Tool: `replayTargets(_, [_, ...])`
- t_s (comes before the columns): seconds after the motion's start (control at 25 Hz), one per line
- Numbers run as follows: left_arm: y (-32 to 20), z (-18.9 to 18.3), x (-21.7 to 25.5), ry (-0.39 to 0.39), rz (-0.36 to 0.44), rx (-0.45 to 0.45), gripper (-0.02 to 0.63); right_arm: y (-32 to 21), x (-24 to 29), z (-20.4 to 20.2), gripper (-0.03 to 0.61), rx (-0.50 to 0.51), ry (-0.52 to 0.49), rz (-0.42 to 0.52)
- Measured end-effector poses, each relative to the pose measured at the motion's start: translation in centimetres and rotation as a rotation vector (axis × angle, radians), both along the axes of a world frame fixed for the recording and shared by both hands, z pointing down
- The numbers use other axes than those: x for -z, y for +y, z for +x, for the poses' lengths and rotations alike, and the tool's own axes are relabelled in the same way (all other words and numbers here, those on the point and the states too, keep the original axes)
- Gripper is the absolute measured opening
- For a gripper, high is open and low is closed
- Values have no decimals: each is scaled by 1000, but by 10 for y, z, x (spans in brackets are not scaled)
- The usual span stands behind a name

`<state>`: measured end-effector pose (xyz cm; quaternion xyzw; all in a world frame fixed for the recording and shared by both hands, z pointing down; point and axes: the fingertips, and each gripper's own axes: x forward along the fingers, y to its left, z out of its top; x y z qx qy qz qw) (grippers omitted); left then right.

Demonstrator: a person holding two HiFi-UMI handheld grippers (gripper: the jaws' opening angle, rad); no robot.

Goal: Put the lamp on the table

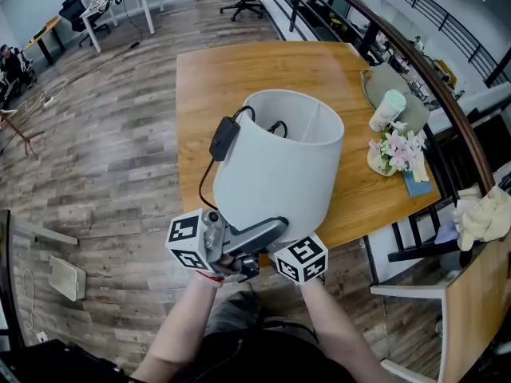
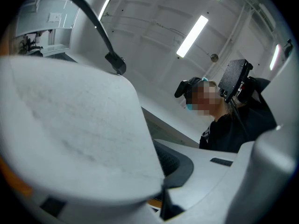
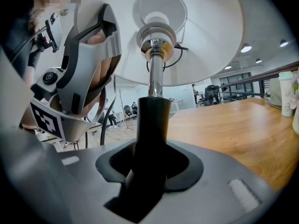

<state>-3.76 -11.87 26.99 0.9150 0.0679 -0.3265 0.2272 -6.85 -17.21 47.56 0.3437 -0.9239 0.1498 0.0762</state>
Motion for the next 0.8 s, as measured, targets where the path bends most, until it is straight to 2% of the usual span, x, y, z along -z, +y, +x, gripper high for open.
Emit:
replayTargets(0.44, [-17,-12,-25,33,-53,-16,18,-12,-28,-4,169,1,47,-28])
replayTargets(0.8, [-56,-6,-36,50,-73,34,18,-45,-38,3,169,45,64,-27])
